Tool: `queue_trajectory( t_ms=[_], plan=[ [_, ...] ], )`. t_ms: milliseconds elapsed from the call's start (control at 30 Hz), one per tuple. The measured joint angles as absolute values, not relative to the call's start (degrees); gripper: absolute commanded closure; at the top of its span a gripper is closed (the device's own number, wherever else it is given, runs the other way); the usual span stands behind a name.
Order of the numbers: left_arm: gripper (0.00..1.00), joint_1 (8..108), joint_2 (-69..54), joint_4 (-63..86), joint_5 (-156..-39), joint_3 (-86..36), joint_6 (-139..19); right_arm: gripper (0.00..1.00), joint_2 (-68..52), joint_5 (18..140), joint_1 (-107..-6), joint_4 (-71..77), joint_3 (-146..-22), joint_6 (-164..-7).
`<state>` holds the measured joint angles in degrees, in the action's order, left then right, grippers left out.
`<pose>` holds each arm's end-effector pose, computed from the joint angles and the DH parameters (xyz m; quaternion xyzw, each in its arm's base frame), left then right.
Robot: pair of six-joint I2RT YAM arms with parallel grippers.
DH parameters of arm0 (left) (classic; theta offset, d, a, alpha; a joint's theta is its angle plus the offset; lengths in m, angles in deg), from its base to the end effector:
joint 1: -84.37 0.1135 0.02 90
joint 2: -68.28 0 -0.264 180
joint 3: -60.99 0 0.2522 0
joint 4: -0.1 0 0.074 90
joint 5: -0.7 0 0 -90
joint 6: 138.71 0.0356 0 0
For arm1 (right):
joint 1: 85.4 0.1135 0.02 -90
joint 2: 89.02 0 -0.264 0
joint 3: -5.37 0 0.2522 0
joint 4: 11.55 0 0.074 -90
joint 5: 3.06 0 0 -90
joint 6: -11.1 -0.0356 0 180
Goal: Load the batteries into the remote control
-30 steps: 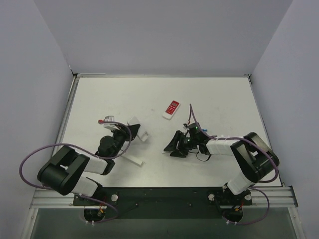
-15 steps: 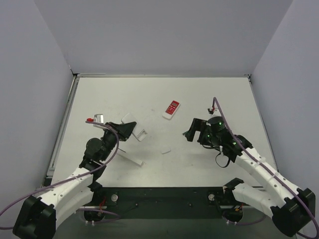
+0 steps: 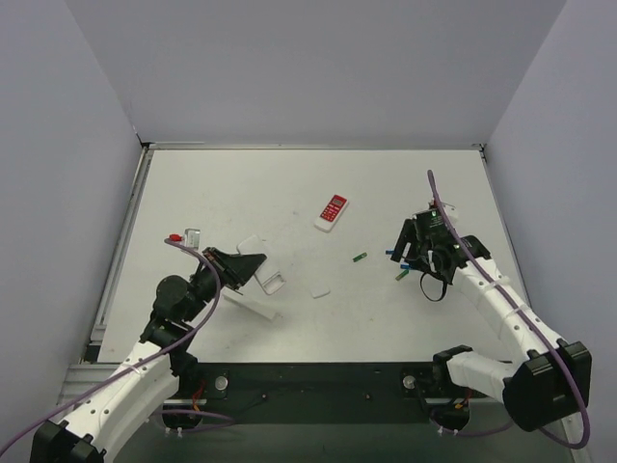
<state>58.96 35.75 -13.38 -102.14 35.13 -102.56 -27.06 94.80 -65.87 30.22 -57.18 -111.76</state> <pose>0.1374 -0.0740 0.2391 -0.0810 0.6600 -0.5312 0.5250 0.2187 0.0724 0.2772 0.1336 0.8990 0.1260 0.3975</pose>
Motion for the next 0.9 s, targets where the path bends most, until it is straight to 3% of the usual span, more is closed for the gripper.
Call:
queue_trajectory(
  t_ms=[433,900],
  plan=[
    [1.00,58.96,29.81,-19.57,-107.30,39.04,-102.60,0.60,-11.17,92.44,-71.16,21.94,-52.24,-122.69],
    [1.00,58.96,29.46,-22.41,-107.54,39.39,-102.60,0.67,-6.80,92.35,-72.10,15.03,-50.17,-126.16]
  ],
)
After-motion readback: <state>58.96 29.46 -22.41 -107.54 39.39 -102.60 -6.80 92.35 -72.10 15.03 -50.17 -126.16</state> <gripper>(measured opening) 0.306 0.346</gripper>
